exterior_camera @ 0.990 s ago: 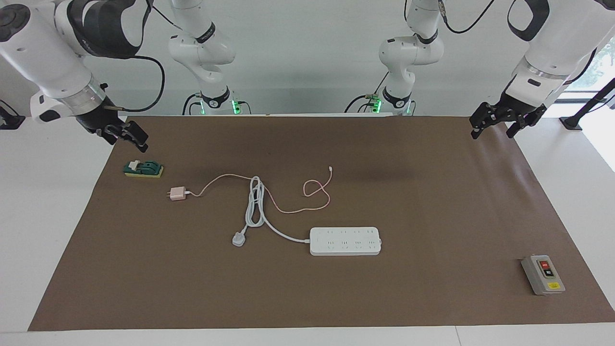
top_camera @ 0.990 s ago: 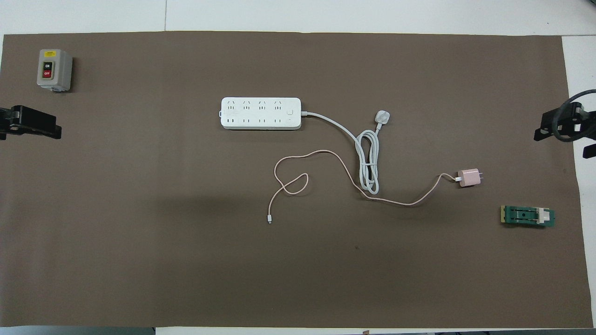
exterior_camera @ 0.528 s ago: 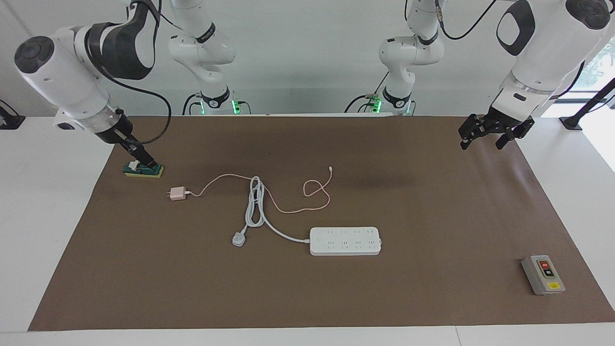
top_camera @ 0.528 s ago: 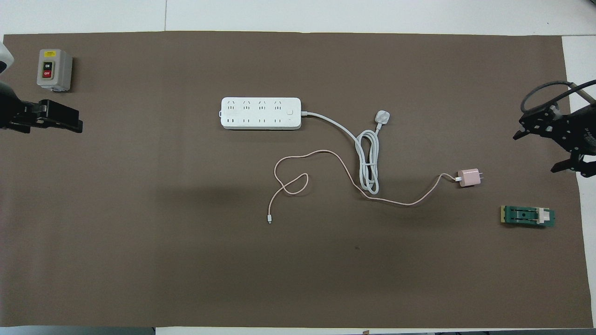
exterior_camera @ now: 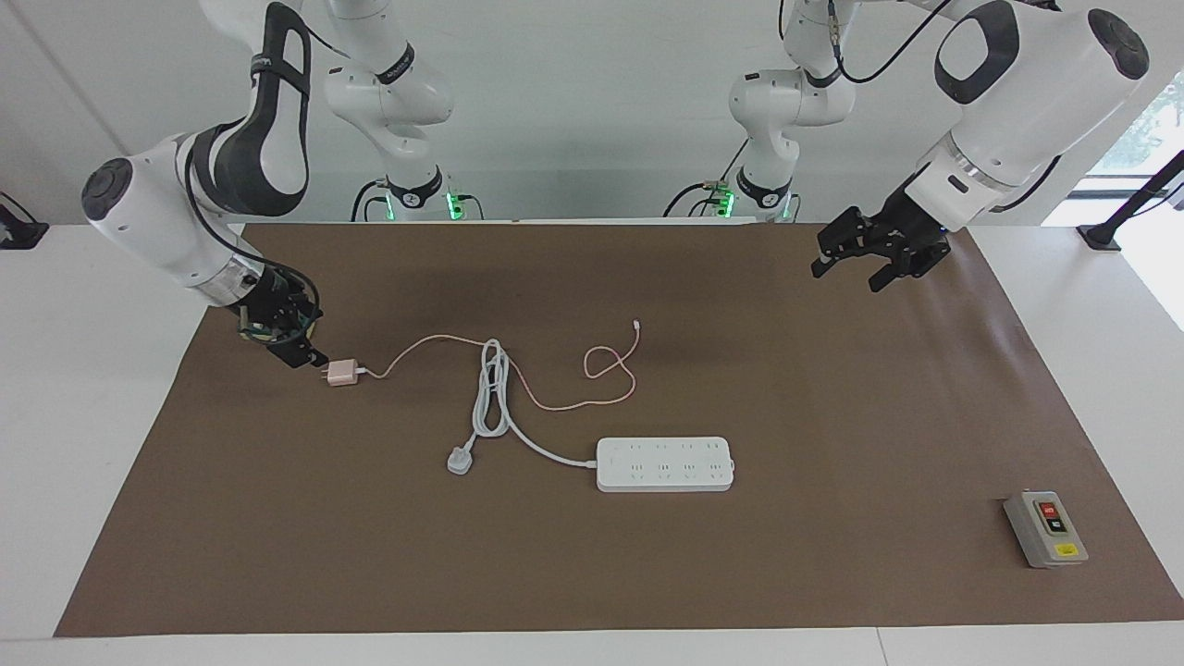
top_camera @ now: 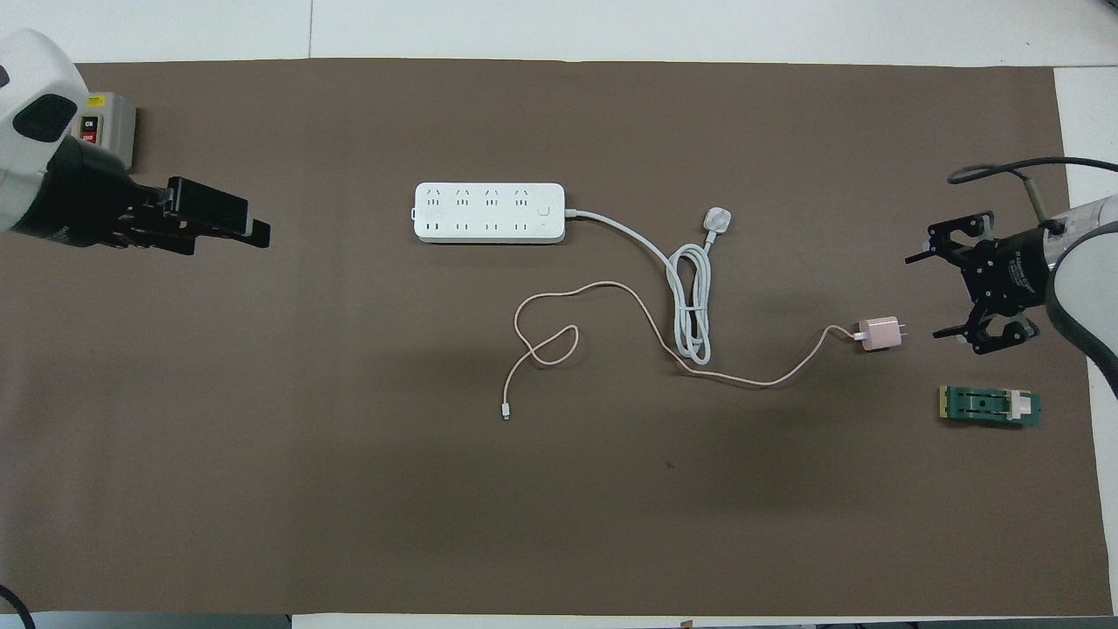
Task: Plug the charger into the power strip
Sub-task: 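Reach the left gripper to the power strip while the right gripper reaches the charger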
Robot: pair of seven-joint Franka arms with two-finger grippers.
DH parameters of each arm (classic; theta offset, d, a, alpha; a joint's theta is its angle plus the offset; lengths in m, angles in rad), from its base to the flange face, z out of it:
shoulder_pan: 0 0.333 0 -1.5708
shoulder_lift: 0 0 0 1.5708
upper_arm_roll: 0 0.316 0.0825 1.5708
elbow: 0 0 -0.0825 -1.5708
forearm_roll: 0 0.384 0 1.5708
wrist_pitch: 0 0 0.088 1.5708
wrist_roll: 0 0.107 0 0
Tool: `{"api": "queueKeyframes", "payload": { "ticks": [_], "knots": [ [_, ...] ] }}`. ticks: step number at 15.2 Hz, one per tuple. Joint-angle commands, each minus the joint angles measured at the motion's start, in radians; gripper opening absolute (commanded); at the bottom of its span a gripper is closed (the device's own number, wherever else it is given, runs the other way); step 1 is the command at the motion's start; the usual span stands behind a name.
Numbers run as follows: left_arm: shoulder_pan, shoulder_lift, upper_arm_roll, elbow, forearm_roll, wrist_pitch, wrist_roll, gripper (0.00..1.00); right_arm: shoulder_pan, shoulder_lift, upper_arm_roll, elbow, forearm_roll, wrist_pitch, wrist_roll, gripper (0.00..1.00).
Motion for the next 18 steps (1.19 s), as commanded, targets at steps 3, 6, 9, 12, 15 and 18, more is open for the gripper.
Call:
{"api": "queueKeyframes", "payload": {
  "ticks": [3,6,9,12,15,18],
  "knots": [
    [-0.002,0.049,0.008,-0.070,-0.339,0.030,0.019,1.00,-0.037,0.020,0.006,-0.021,0.052,0.035,0.118,1.00],
    [0.021,0.086,0.008,-0.128,-0.593,0.036,0.143,1.00,-0.043,0.046,0.006,-0.046,0.052,0.047,0.082,1.00],
    [0.040,0.101,0.008,-0.233,-0.846,-0.035,0.258,1.00,-0.075,0.086,0.006,-0.046,0.069,0.038,0.049,1.00],
    [0.047,0.099,0.007,-0.348,-0.937,-0.053,0.439,1.00,-0.097,0.121,0.006,-0.046,0.076,0.038,0.029,1.00],
    [0.043,0.099,0.007,-0.506,-1.030,-0.053,0.651,1.00,-0.102,0.149,0.004,-0.051,0.127,0.047,-0.038,1.00],
    [0.046,0.064,0.007,-0.632,-1.065,-0.053,0.696,1.00,-0.100,0.155,0.004,-0.060,0.145,0.056,-0.057,1.00]
  ]
}}
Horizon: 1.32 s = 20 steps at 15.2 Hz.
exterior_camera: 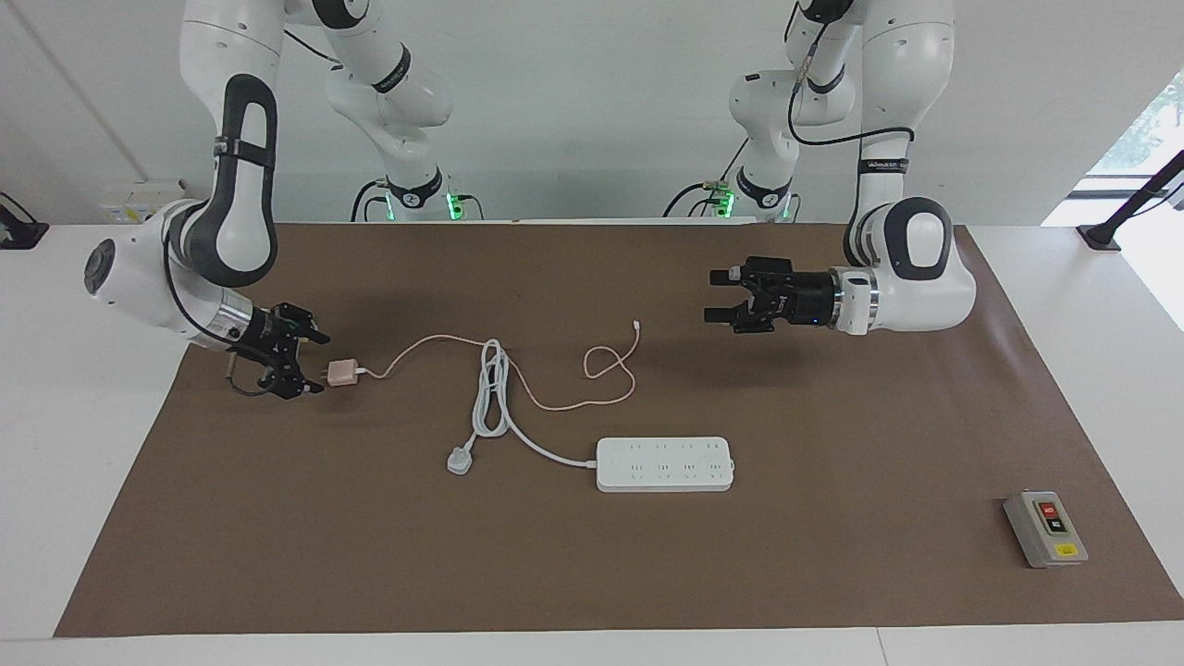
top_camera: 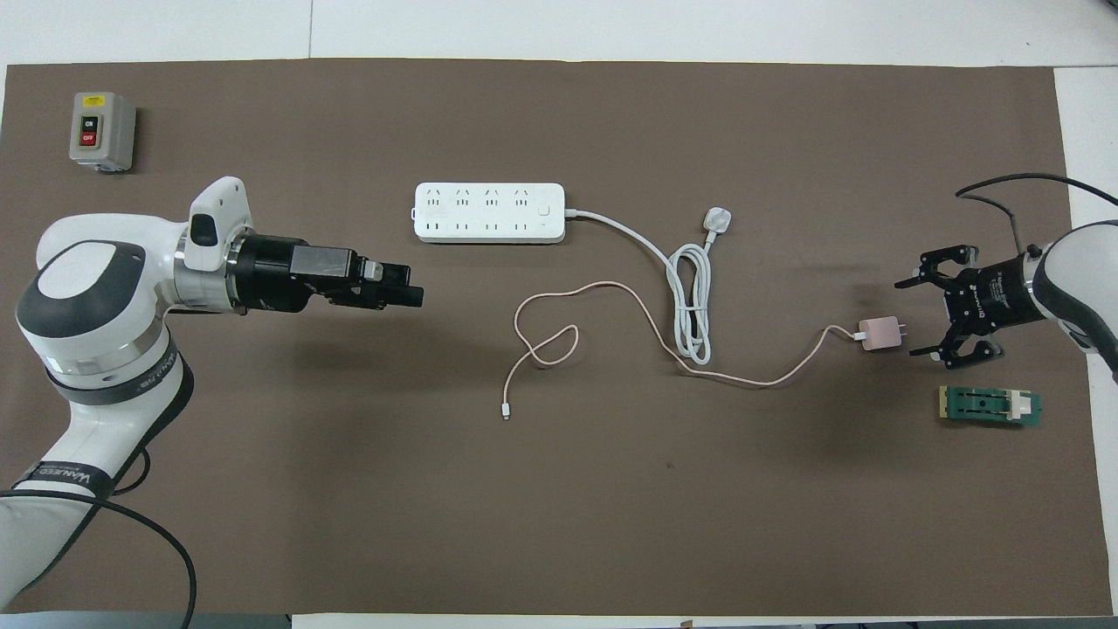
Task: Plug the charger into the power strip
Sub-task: 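Reach the left gripper to the power strip while the right gripper reaches the charger, then grasp the power strip with the left gripper while the right gripper grasps the charger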
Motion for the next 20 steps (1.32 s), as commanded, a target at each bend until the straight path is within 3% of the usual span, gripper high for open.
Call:
{"api": "queueKeyframes", "payload": {
  "ticks": [1,5,11,16,19,20],
  "knots": [
    [0.012,-0.070,-0.001,-0.139,-0.052,-0.013,0.091,1.00,-0.003,-0.005,0.007,-0.039,0.026,0.056,-0.059,1.00],
    [-0.008,-0.074,-0.001,-0.239,-0.169,-0.002,0.210,1.00,-0.006,-0.003,0.007,-0.087,0.028,0.116,-0.114,1.00],
    [-0.102,-0.064,-0.001,-0.225,-0.304,0.139,0.214,1.00,0.005,-0.006,0.008,-0.110,0.028,0.129,-0.119,1.00],
    [-0.159,-0.071,-0.003,-0.190,-0.307,0.272,0.212,1.00,0.005,-0.012,0.008,-0.147,0.028,0.171,-0.161,0.95],
    [-0.172,-0.056,-0.003,-0.156,-0.329,0.279,0.211,1.00,0.005,-0.012,0.008,-0.146,0.028,0.171,-0.166,0.50],
    [-0.189,-0.050,-0.001,-0.150,-0.338,0.283,0.212,1.00,0.005,-0.012,0.008,-0.143,0.028,0.168,-0.163,0.40]
  ]
}}
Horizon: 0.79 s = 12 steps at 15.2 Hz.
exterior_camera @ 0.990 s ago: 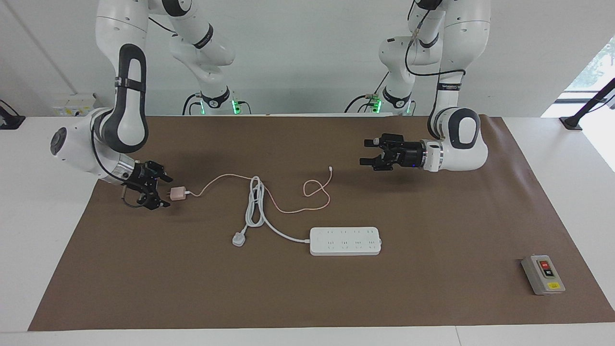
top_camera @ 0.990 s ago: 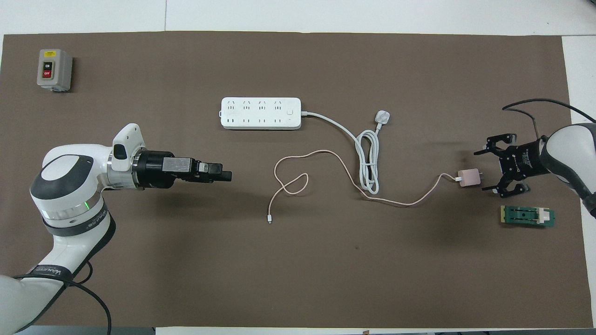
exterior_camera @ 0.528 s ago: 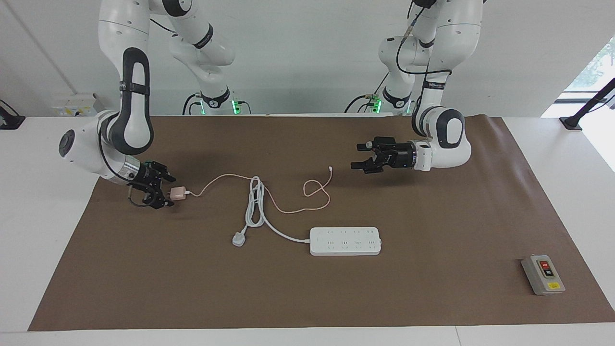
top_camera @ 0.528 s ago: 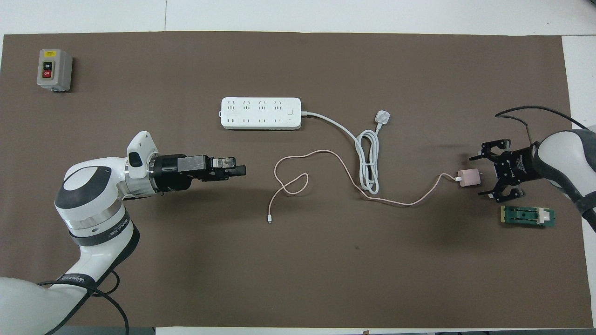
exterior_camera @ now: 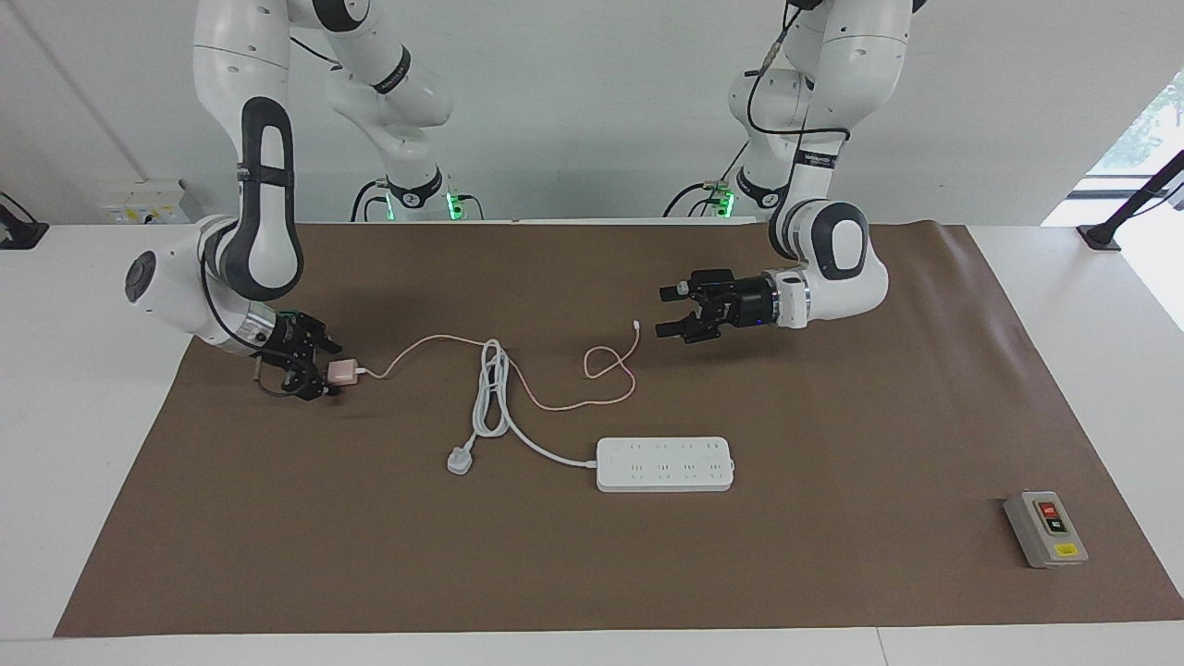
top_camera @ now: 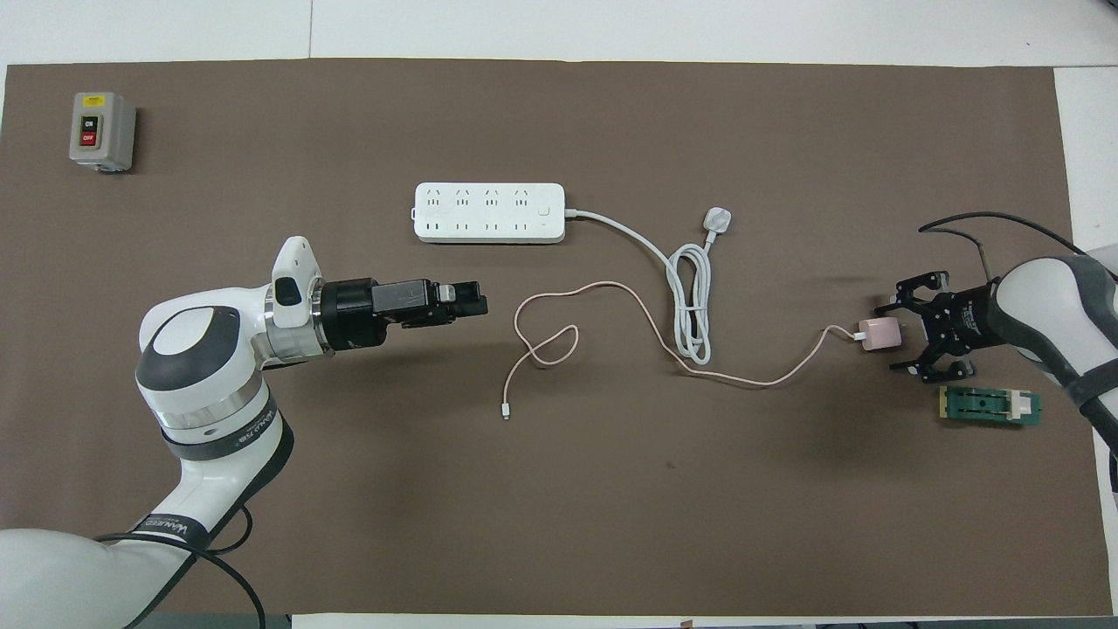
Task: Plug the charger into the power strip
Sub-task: 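Grasp the power strip with the left gripper while the right gripper grasps the charger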
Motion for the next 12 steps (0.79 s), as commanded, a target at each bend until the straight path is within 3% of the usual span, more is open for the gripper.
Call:
{"api": "queueKeyframes", "payload": {
  "ticks": [1,2,6,9,12],
  "knots": [
    [-0.046,0.006,0.011,0.020,-0.041,0.045,0.009,1.00,0.001,-0.016,0.002,-0.016,0.025,0.012,-0.024,0.27],
    [-0.053,0.006,0.009,0.022,-0.052,0.056,0.007,1.00,0.002,-0.016,0.004,-0.014,0.025,0.010,-0.022,0.01],
    [-0.060,0.040,0.011,0.057,-0.063,0.059,0.009,1.00,0.035,-0.015,0.009,0.060,0.025,-0.080,0.050,0.00],
    [-0.060,0.052,0.011,0.077,-0.063,0.066,0.005,1.00,0.044,-0.076,0.024,0.105,0.057,-0.175,0.097,0.00],
    [-0.066,0.077,0.011,0.100,-0.063,0.080,0.005,1.00,0.094,-0.125,0.032,0.120,0.065,-0.194,0.220,0.00]
  ]
}}
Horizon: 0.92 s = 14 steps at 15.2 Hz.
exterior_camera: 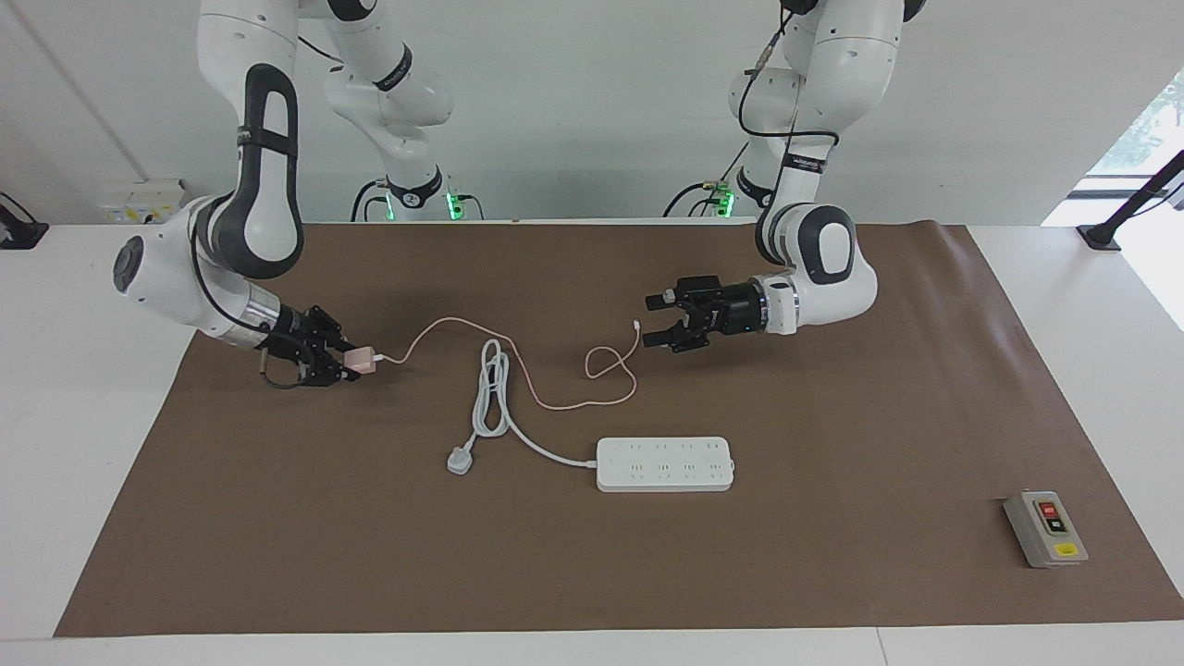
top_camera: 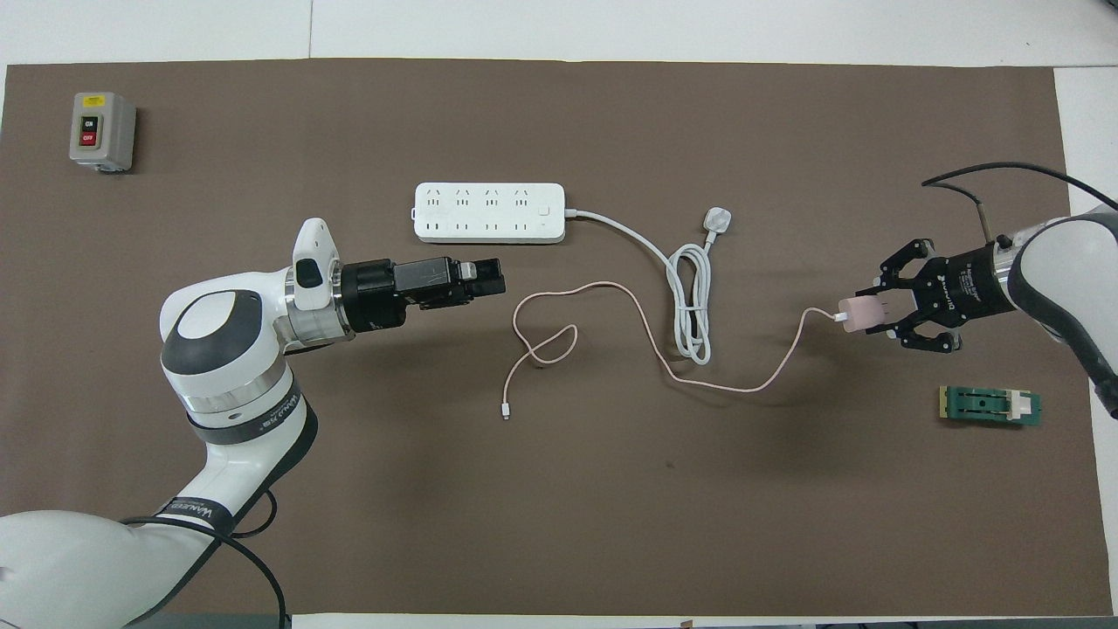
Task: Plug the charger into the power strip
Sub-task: 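Grasp the power strip with the left gripper while the right gripper grasps the charger, then carry the pink charger with the right gripper toward the held power strip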
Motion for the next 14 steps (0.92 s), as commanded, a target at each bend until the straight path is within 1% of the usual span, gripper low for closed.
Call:
{"api": "queueKeyframes", "payload": {
  "ticks": [1,4,6,9,11,14],
  "knots": [
    [-0.020,0.029,0.008,0.029,-0.020,0.021,0.004,1.00,0.050,-0.049,0.007,0.005,0.021,-0.024,0.102,0.00],
    [-0.022,0.028,0.008,0.032,-0.020,0.018,-0.004,0.99,0.131,-0.092,0.007,0.013,0.021,-0.032,0.208,0.00],
    [-0.022,0.029,0.008,0.035,-0.020,0.021,-0.019,0.99,0.176,-0.103,0.007,0.025,0.023,-0.030,0.266,0.00],
    [-0.022,0.031,0.008,0.034,-0.020,0.021,-0.028,0.98,0.248,-0.094,0.007,0.070,0.023,-0.021,0.370,0.00],
    [-0.022,0.028,0.008,0.035,-0.020,0.023,-0.076,0.97,0.280,-0.083,0.007,0.112,0.023,-0.018,0.413,0.00],
    [-0.023,0.031,0.008,0.048,-0.020,0.023,-0.079,0.97,0.331,-0.062,0.007,0.166,0.024,0.006,0.496,0.00]
  ]
}}
